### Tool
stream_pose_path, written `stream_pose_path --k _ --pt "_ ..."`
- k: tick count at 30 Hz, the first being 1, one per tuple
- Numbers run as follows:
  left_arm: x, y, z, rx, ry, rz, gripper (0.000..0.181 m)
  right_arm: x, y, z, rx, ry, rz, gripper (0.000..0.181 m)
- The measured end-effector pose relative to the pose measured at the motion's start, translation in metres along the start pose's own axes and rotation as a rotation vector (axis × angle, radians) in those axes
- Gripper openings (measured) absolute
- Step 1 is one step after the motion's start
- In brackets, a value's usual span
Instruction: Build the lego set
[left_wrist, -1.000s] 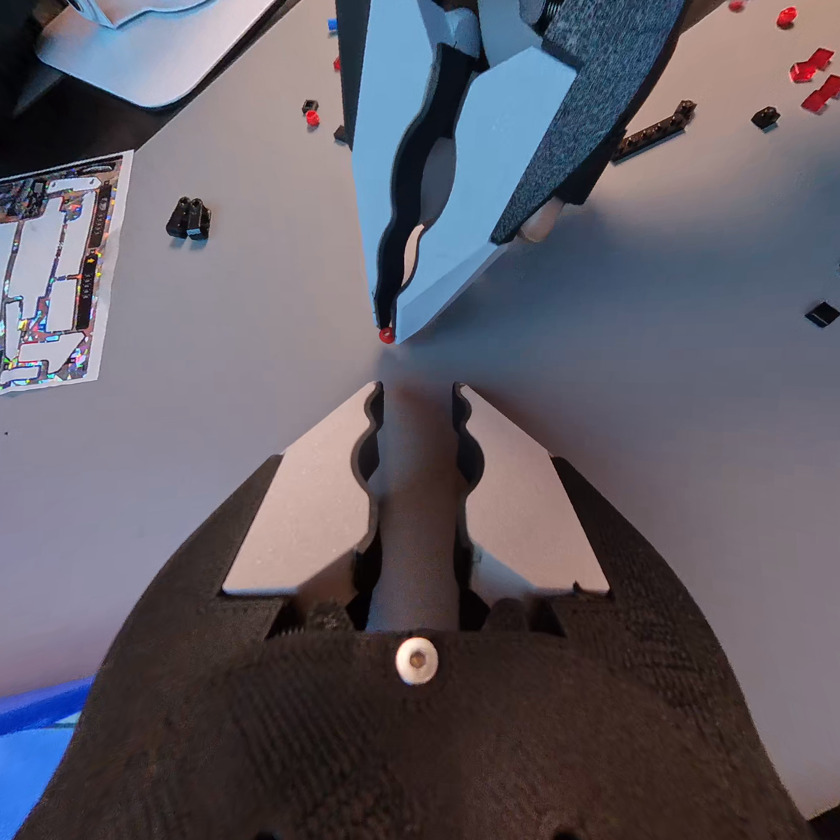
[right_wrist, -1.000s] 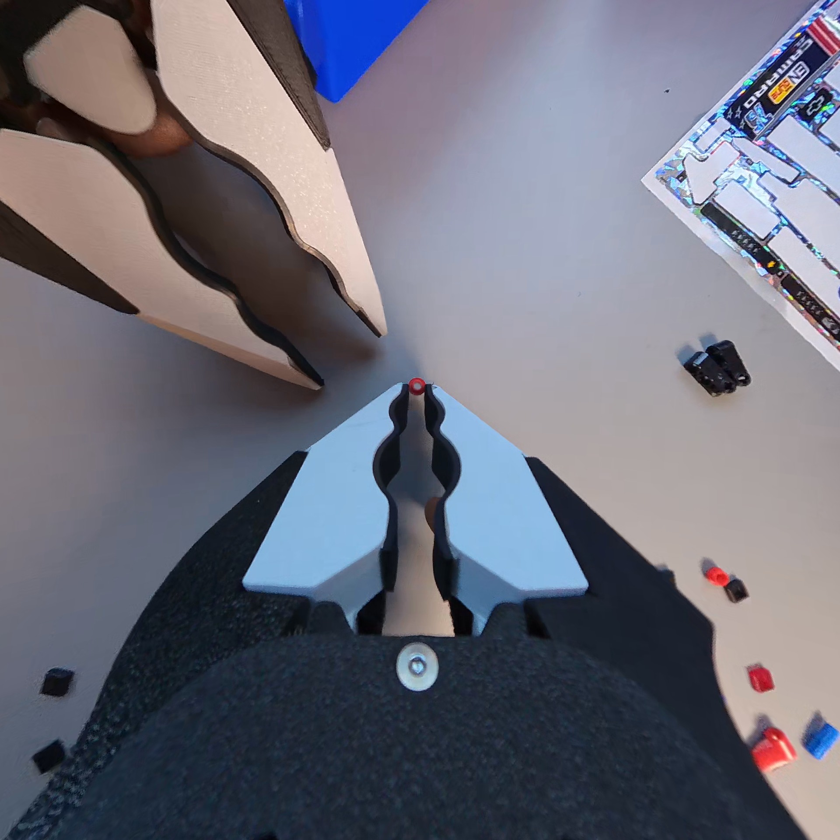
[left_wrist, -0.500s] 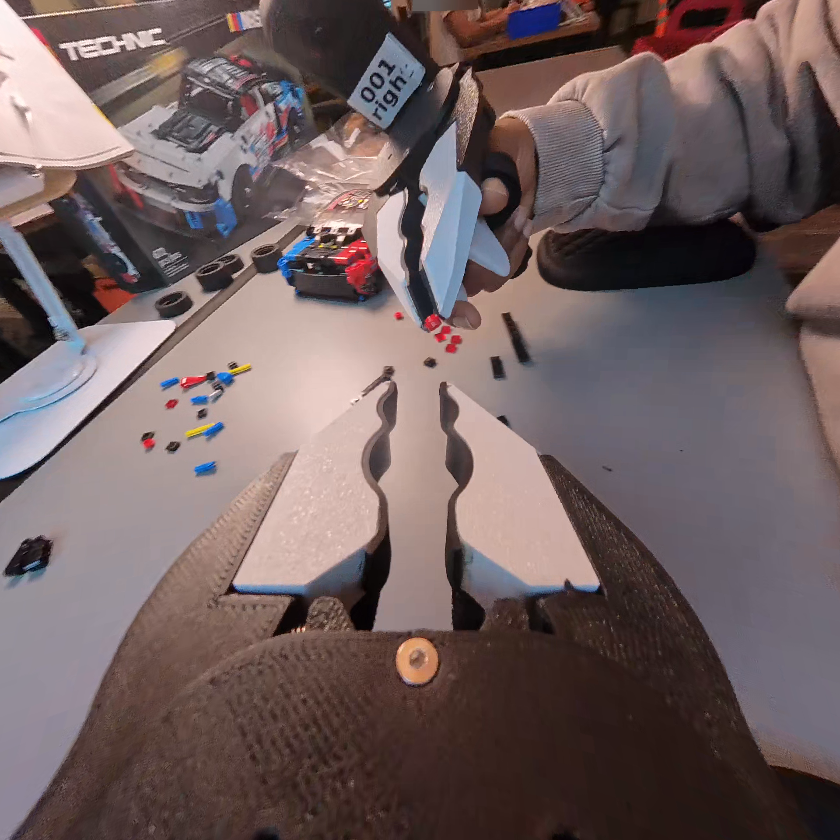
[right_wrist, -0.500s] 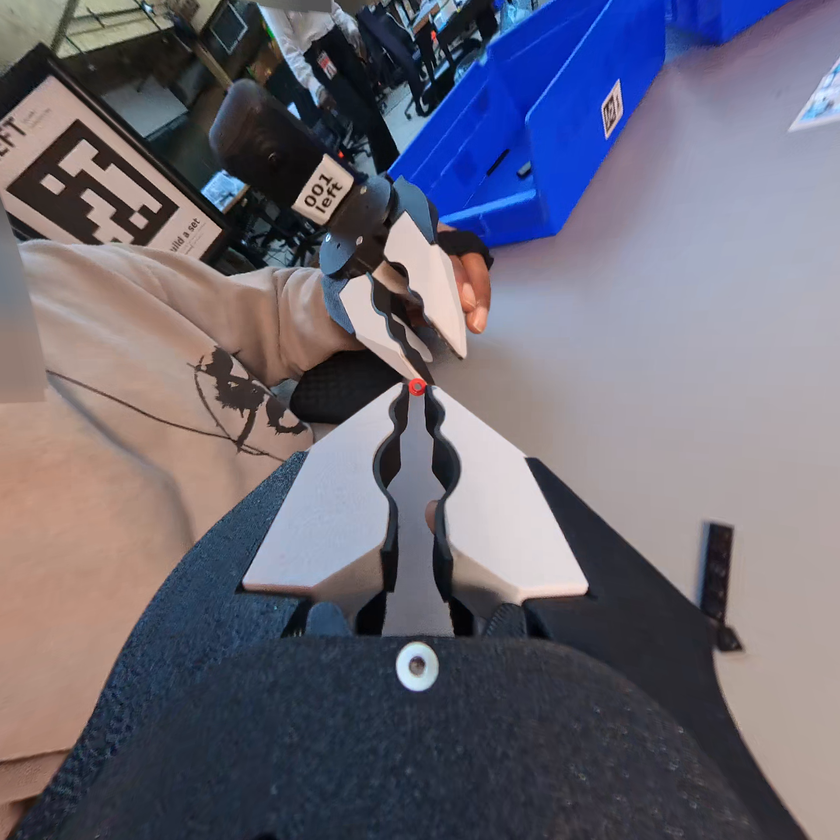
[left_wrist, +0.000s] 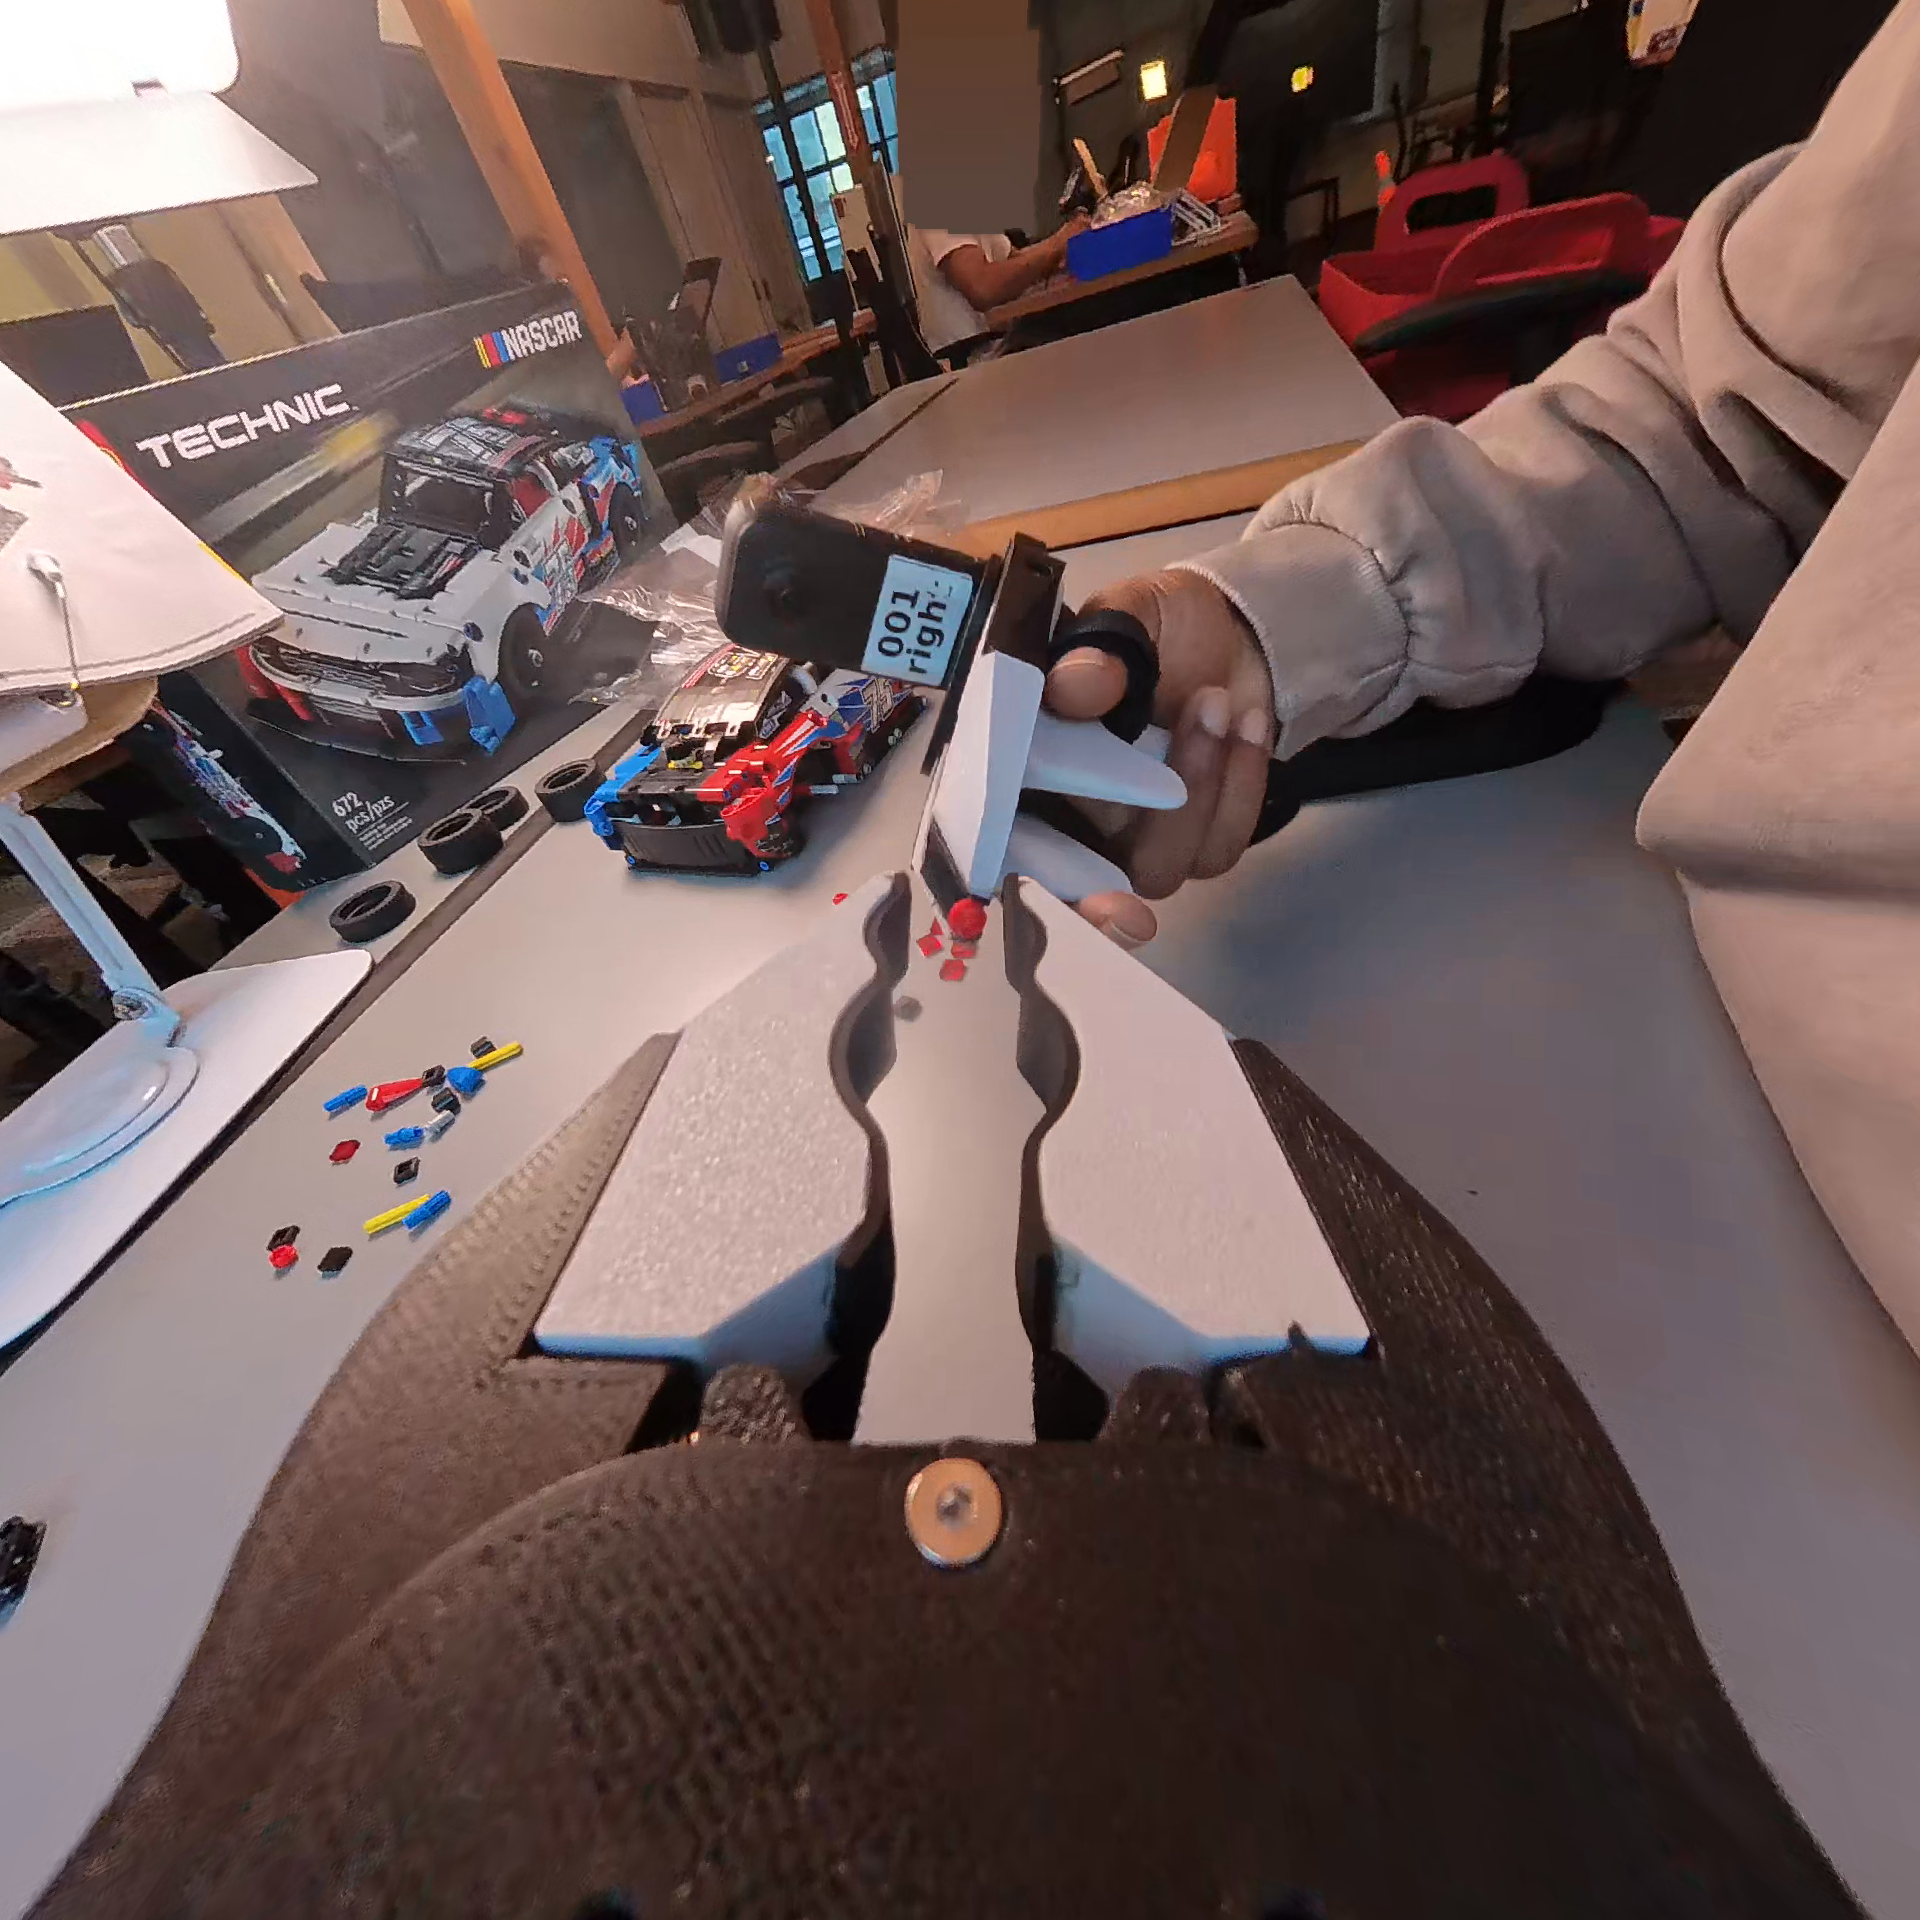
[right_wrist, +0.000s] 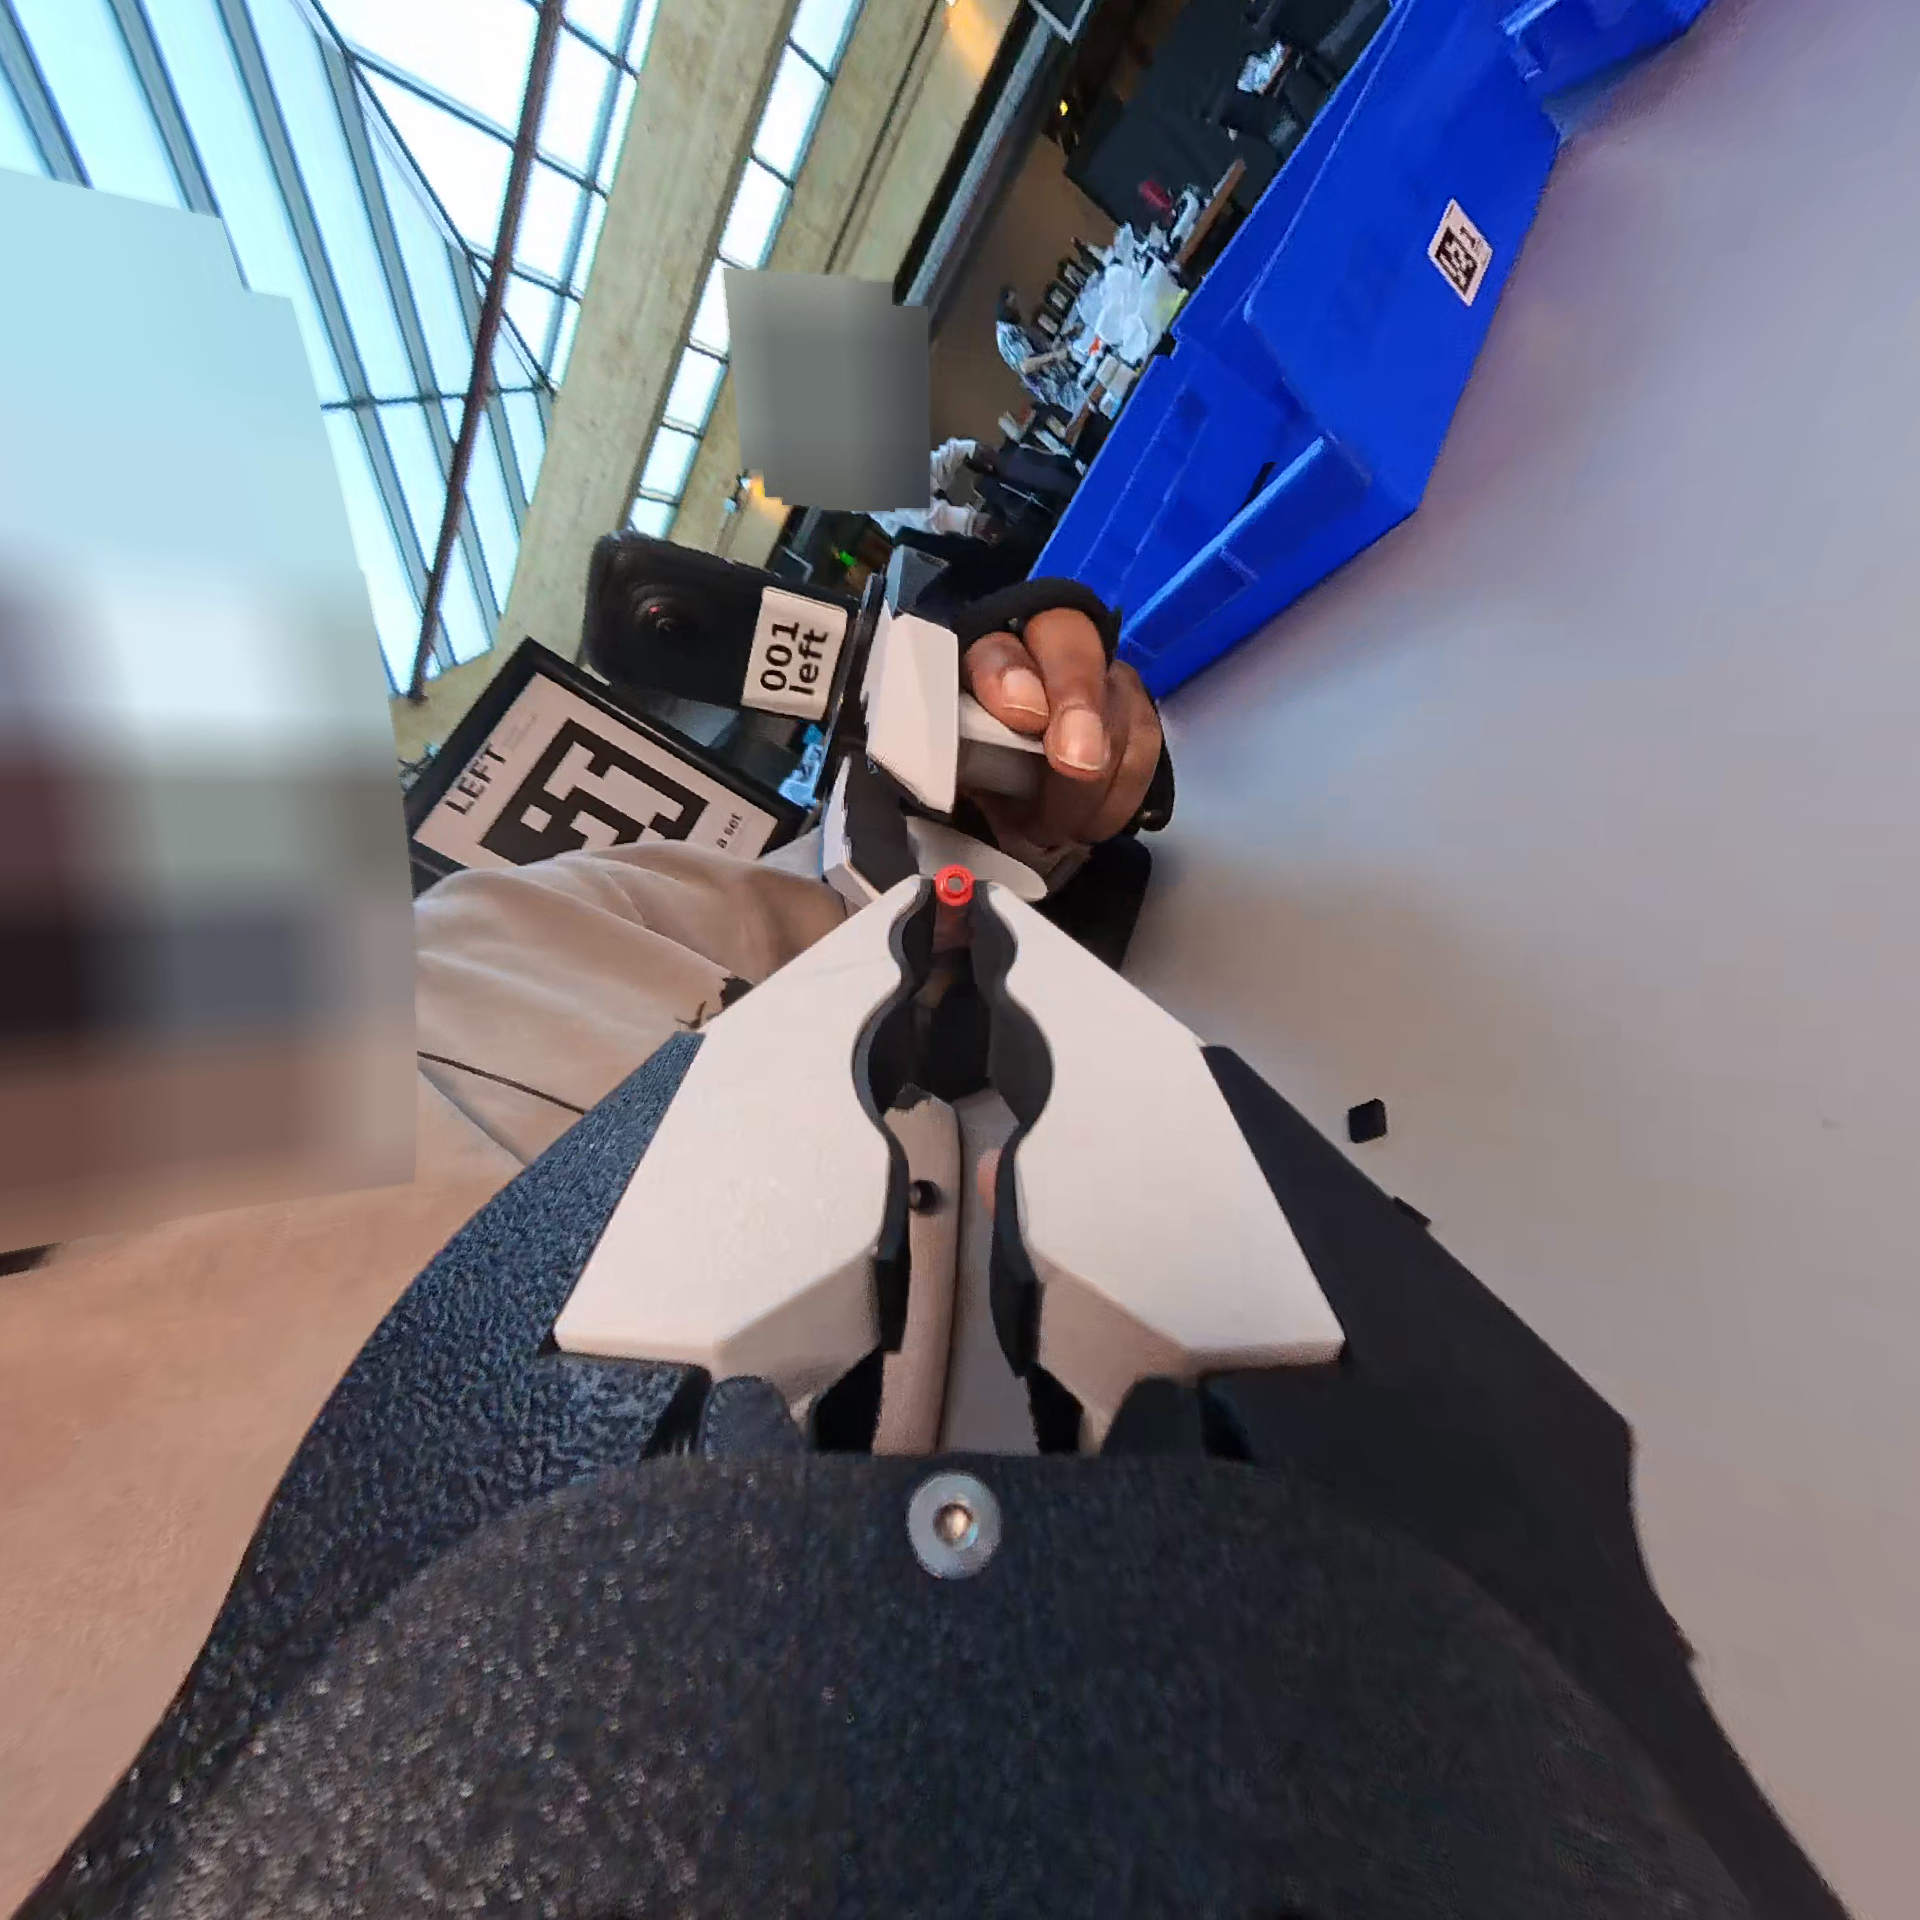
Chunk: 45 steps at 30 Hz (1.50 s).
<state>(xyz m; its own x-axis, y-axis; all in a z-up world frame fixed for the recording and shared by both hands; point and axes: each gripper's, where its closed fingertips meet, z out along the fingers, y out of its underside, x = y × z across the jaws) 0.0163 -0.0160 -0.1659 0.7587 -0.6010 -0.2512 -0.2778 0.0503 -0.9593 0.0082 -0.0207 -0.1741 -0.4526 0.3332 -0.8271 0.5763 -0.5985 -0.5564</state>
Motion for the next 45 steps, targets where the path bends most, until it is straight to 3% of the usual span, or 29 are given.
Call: stream_pose_path --k 9,20,23,27,32,40,45 --pt "-0.002 -0.008 0.007 0.037 -0.02 -0.04 0.009 -0.012 -0.011 -0.003 0.107 -0.14 0.094 0.004" --pt "-0.005 -0.006 0.005 0.023 -0.058 0.011 0.002 -0.01 -0.012 -0.005 0.131 -0.172 0.142 0.004" --pt "-0.007 -0.001 0.005 0.007 -0.047 -0.068 0.002 -0.006 -0.012 -0.005 0.14 -0.151 0.149 0.004" --pt "-0.012 0.007 0.007 0.004 -0.017 -0.318 0.002 0.004 -0.015 -0.007 0.158 -0.063 0.099 0.003" --pt "-0.021 0.017 0.007 0.033 0.037 -0.674 0.001 0.016 -0.023 -0.015 0.168 0.156 -0.199 0.007" --pt "-0.016 0.026 0.009 0.062 0.192 -1.041 0.001 0.014 -0.015 -0.013 -0.073 0.588 -1.249 0.01" --pt "-0.011 0.026 0.01 0.062 0.234 -1.088 0.001 0.022 -0.006 -0.007 -0.171 0.668 -1.434 0.01"
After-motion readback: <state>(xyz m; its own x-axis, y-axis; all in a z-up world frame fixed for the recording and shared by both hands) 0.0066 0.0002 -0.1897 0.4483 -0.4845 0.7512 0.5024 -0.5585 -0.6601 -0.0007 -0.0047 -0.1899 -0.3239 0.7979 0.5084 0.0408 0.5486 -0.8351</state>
